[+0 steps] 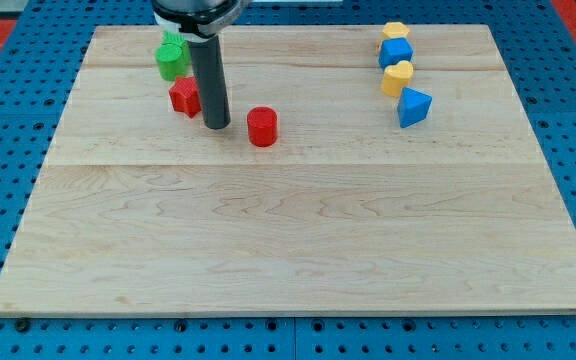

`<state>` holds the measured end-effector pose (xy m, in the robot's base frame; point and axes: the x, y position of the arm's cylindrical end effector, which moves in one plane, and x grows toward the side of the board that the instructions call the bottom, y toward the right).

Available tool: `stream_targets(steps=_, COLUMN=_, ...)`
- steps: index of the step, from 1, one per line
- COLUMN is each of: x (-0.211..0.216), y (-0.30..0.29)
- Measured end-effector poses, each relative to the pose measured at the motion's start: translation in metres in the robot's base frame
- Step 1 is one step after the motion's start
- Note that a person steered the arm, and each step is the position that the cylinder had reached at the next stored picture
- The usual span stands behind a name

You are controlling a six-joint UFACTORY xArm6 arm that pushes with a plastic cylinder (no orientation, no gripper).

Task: Move red circle towards green circle

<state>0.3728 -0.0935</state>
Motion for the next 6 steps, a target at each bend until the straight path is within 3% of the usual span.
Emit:
stream_targets(steps=2, x=-0.036, y=-0.052)
stream_targets(steps=3, x=-0.029, y=-0.068)
stream_targets(steps=5, x=-0.036, y=0.099)
stream_targets(steps=6, x=0.02, y=0.11)
